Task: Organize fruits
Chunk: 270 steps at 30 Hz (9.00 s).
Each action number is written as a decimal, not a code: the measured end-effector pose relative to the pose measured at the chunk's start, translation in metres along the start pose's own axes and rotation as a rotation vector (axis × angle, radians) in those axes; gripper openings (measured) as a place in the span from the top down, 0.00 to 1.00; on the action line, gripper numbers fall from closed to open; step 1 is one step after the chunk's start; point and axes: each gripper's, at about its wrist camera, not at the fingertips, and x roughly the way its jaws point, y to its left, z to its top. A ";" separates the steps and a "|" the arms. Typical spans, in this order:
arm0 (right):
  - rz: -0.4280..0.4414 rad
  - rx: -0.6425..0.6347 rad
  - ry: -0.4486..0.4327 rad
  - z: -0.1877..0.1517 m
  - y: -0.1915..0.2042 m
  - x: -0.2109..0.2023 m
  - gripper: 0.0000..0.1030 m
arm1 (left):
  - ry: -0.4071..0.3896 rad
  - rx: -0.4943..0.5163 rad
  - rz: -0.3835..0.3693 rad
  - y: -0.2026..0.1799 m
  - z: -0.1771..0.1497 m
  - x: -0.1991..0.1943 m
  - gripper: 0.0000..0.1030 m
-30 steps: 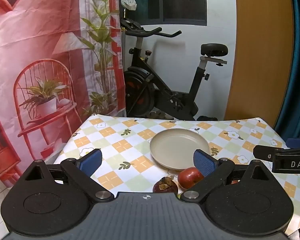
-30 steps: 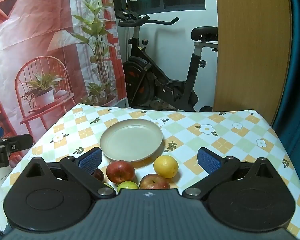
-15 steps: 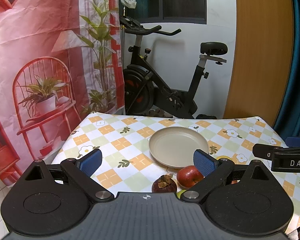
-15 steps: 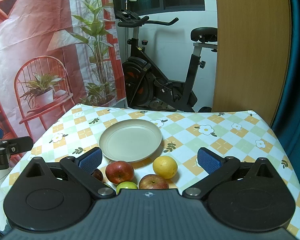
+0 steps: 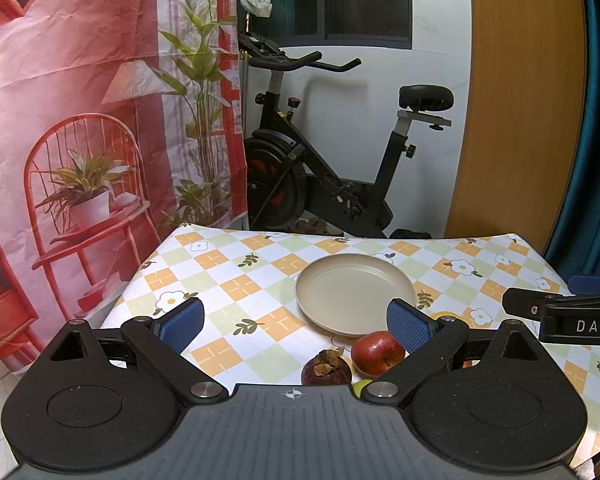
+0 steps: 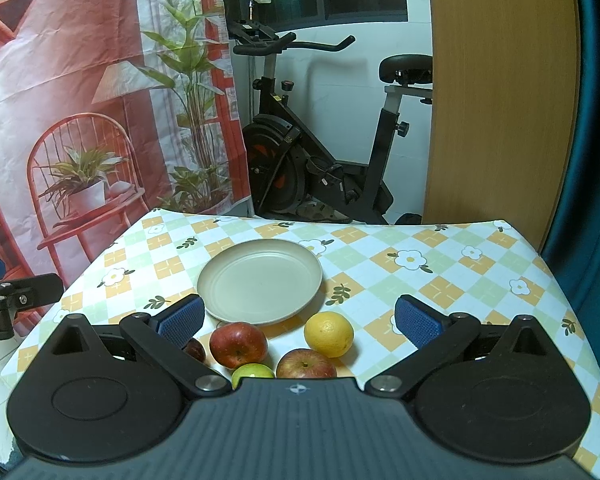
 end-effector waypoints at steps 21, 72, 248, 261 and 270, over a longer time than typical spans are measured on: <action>0.000 0.001 0.001 -0.001 0.000 0.000 0.00 | 0.000 -0.001 0.000 0.000 0.000 0.000 0.04; -0.027 -0.102 -0.180 -0.047 -0.008 0.023 0.00 | -0.007 -0.147 -0.084 0.023 -0.017 0.034 0.11; 0.343 -0.012 0.244 -0.061 -0.069 0.128 0.34 | 0.411 0.052 -0.596 -0.048 -0.018 0.202 0.42; 0.368 0.054 0.289 -0.079 -0.073 0.139 0.38 | 0.536 0.092 -0.666 -0.082 -0.036 0.219 0.42; 0.385 0.146 0.292 -0.081 -0.081 0.140 0.39 | 0.631 0.088 -0.673 -0.095 -0.036 0.242 0.42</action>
